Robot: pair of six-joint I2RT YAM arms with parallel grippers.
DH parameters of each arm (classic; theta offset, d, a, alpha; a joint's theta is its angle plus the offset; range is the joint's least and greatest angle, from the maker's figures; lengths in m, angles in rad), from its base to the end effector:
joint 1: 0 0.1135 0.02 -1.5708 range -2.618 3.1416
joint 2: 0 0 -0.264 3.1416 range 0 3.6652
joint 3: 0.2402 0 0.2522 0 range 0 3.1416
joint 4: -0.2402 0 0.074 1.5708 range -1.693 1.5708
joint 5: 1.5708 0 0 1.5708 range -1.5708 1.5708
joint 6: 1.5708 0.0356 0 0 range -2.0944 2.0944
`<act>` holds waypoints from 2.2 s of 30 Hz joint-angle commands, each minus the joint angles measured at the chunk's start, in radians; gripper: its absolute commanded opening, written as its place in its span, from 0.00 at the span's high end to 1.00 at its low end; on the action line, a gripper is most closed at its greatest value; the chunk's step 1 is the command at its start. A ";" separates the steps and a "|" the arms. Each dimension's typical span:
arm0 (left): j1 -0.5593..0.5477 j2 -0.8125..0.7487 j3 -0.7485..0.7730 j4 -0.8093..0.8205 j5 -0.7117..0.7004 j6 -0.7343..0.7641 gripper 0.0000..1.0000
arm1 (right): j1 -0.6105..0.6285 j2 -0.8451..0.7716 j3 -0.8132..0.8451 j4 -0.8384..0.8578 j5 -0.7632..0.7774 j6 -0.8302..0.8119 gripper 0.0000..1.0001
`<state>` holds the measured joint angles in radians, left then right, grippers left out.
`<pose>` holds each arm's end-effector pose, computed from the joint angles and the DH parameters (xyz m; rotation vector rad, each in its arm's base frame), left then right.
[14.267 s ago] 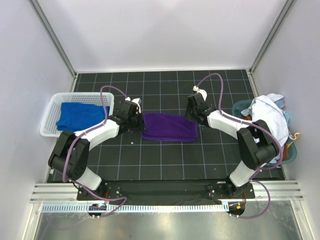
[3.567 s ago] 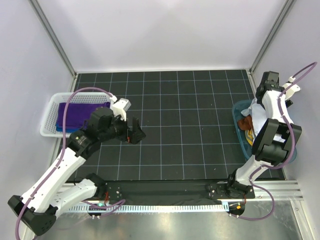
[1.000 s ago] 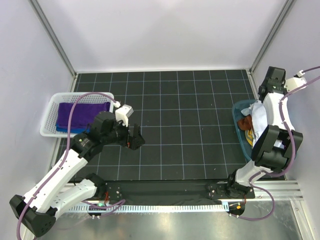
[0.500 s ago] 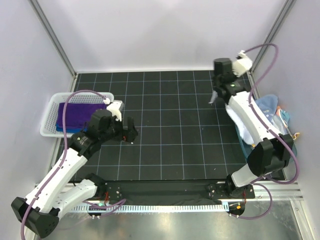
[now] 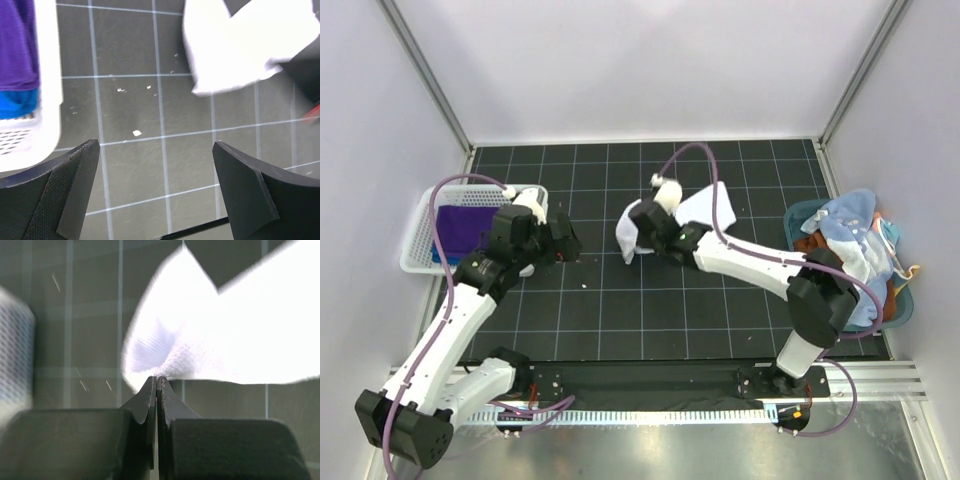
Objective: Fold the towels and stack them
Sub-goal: Move the towel to the center of the board, then flatten out the crumpled towel
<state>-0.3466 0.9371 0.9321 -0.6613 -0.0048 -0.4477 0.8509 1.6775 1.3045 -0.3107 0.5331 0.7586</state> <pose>0.1835 -0.0661 0.3173 -0.1174 2.2684 -0.4218 0.2636 0.2732 0.2765 0.1791 2.1568 0.3286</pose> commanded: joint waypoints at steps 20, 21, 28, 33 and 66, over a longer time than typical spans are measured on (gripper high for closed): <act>-0.200 0.584 0.182 0.416 0.038 -0.146 0.00 | 0.372 -0.653 -0.622 -0.336 0.091 0.327 0.71; -0.200 0.615 0.212 0.414 0.057 -0.134 0.00 | 0.363 -0.645 -0.608 -0.350 0.123 0.327 0.65; -0.198 0.937 0.499 0.425 0.213 -0.071 0.00 | -0.091 -0.570 -0.516 -0.236 0.011 0.081 0.55; -0.201 1.130 0.678 0.401 0.270 -0.026 0.01 | -0.338 -0.382 -0.387 -0.142 -0.022 -0.011 0.52; -0.276 1.645 1.265 0.247 0.203 0.046 0.41 | -0.559 0.084 -0.246 0.173 -0.206 -0.031 0.80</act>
<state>-0.6121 2.5484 2.1826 -0.3573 0.2188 -0.4095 0.2905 1.7699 1.0161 -0.1719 0.3183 0.7345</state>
